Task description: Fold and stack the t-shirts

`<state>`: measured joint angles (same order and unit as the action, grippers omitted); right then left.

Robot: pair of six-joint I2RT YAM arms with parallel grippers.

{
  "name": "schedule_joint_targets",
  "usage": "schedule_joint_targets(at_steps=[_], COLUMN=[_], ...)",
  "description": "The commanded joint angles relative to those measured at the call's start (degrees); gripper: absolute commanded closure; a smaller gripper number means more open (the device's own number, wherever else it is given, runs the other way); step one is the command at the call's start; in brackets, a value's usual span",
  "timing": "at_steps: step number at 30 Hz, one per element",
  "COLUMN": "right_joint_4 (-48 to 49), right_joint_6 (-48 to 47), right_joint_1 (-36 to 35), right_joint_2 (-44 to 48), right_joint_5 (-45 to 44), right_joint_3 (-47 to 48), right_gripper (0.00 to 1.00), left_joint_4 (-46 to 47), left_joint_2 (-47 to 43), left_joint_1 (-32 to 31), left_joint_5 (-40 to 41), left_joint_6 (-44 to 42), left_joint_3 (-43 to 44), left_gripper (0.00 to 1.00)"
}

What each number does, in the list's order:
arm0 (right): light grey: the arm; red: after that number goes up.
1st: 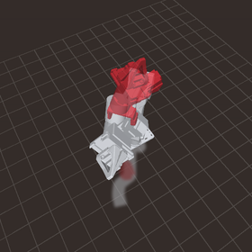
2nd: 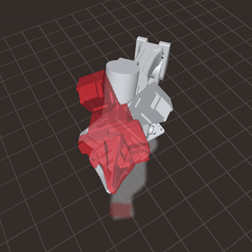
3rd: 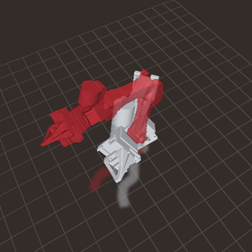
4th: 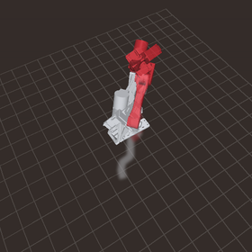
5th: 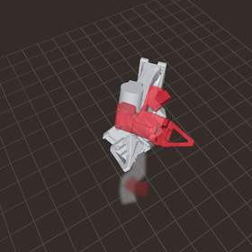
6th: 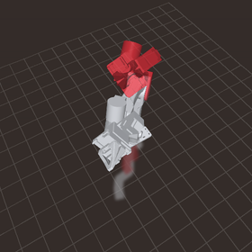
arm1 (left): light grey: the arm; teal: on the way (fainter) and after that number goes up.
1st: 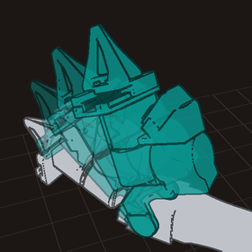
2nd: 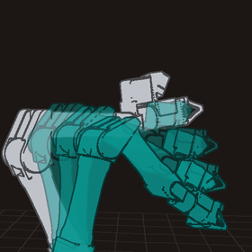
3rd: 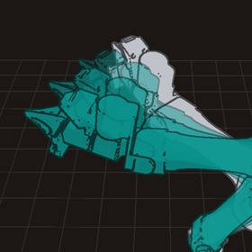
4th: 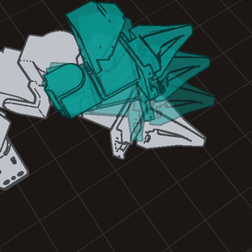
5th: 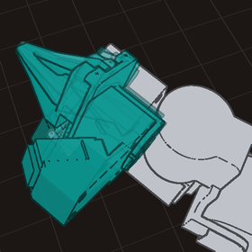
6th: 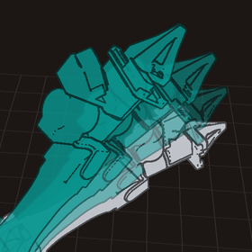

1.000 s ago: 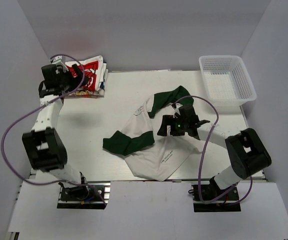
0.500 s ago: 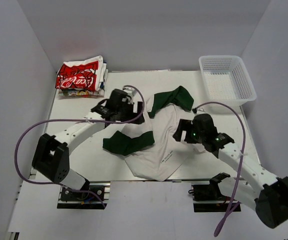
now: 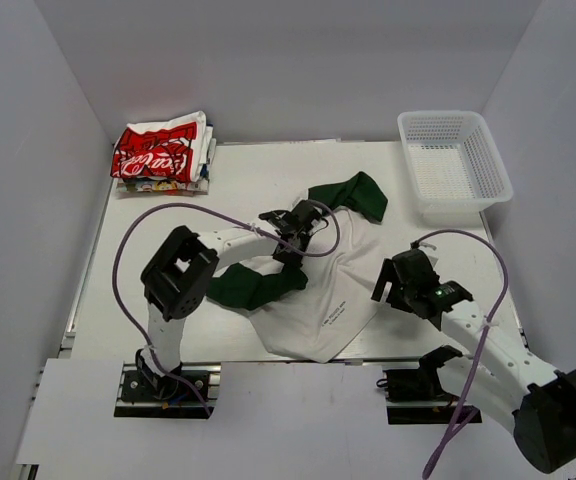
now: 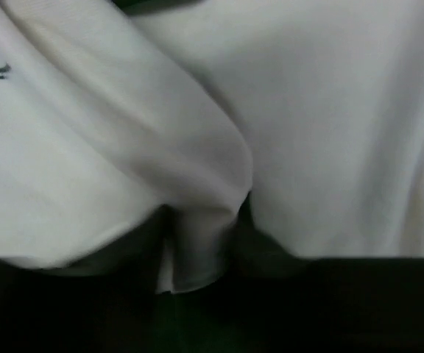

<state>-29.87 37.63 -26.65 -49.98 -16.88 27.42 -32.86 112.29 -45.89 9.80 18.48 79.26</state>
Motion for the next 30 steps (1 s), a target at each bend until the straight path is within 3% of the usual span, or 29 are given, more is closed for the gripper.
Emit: schedule_joint_targets(at_steps=[1,2,3,4,6,7,8,15,19,23,30], right_joint_4=[3.1,5.8,6.7,7.4,9.9,10.6,12.0,10.1,9.7,8.6,5.6], right_joint_6=[1.6,1.4,1.1,0.7,0.2,-0.3,-0.3,-6.9,-14.0,-19.6,-31.0], right_joint_1=[0.6,0.9,1.3,1.4,2.0,2.0,2.4,3.4,3.9,3.5,3.7], right_joint_2=[-3.2,-4.9,-6.7,-7.8,-11.4,-12.4,-12.7,-7.2,-2.2,0.9,2.9], right_joint_5=[-3.8,-3.7,-3.1,-2.5,-2.7,-5.8,-7.7,-17.6,-19.1,-20.7,-24.2], right_joint_3=[-0.8,-1.0,-1.2,-0.7,0.1,1.0,2.2,19.7,27.3,40.6,58.3], right_gripper=[0.1,0.1,0.1,0.1,0.39,0.65,1.0,1.0,1.0,1.0,1.0], left_joint_4=[-3.8,-3.3,-3.3,-2.6,-2.0,-1.5,-1.0,2.1,6.8,11.5,9.4], left_joint_2=[0.1,0.1,-0.7,-1.7,-5.8,-7.6,-9.4,-27.1,-43.1,-54.8,-66.0], left_joint_1=[0.2,0.2,0.2,0.2,0.2,0.9,0.9,1.5,1.5,1.0,0.4], left_joint_5=[6.2,6.2,7.6,8.3,9.5,10.4,10.4,21.0,26.6,24.8,19.6], left_joint_6=[-0.8,-0.1,-0.1,-0.1,-0.6,-0.6,-1.2,-2.9,-1.4,-1.4,-1.4], left_joint_3=[2.5,3.1,3.1,3.1,3.6,3.6,3.6,3.0,-2.3,-6.1,-4.9], left_gripper=[0.72,0.92,1.0,1.0,1.0,1.0,1.0,1.0,1.0,1.0,1.0])
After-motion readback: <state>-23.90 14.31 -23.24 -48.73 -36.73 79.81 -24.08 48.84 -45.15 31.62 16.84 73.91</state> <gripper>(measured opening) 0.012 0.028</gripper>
